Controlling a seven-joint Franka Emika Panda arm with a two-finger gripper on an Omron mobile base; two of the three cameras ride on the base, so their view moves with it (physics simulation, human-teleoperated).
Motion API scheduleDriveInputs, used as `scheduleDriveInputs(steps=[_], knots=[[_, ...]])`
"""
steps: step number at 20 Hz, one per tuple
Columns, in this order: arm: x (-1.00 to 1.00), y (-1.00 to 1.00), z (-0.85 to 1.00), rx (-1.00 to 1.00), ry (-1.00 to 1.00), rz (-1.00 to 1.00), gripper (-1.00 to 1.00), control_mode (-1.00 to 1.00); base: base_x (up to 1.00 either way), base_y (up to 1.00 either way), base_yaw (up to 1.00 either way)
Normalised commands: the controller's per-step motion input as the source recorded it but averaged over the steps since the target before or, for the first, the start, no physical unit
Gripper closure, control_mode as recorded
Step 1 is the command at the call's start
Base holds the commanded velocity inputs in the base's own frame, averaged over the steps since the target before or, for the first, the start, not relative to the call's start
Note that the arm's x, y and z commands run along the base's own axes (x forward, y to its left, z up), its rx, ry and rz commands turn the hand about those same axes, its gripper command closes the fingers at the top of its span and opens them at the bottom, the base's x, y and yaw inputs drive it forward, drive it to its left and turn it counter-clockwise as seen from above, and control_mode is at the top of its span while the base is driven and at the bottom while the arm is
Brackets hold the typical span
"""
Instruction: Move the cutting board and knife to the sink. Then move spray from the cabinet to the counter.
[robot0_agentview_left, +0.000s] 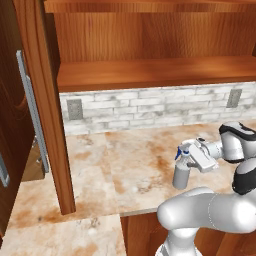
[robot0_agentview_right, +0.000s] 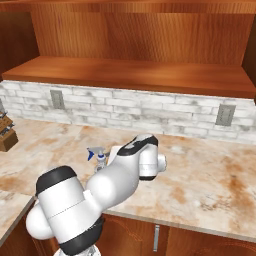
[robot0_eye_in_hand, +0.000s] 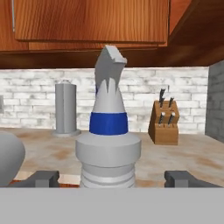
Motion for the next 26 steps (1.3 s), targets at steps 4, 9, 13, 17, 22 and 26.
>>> scheduleDriveInputs(steps=[4, 9, 13, 17, 22, 26], knots=[[0.0, 0.0, 0.0, 0.0, 0.0, 0.0, -1.0, -1.0, 0.0, 0.0, 0.0], [0.0, -0.1, 0.01, 0.0, 0.0, 0.0, -1.0, -1.0, 0.0, 0.0, 0.0], [0.0, -0.24, 0.02, 0.0, 0.0, 0.0, -1.0, -1.0, 0.0, 0.0, 0.0], [0.0, -0.26, 0.03, 0.0, 0.0, 0.0, -1.0, -1.0, 0.0, 0.0, 0.0], [-0.15, -0.15, 0.14, 0.0, 0.0, -0.01, -1.0, -1.0, 0.0, 0.0, 0.0], [-0.21, -0.15, 0.19, -0.06, -0.01, -0.05, -1.0, -1.0, 0.0, 0.0, 0.0]])
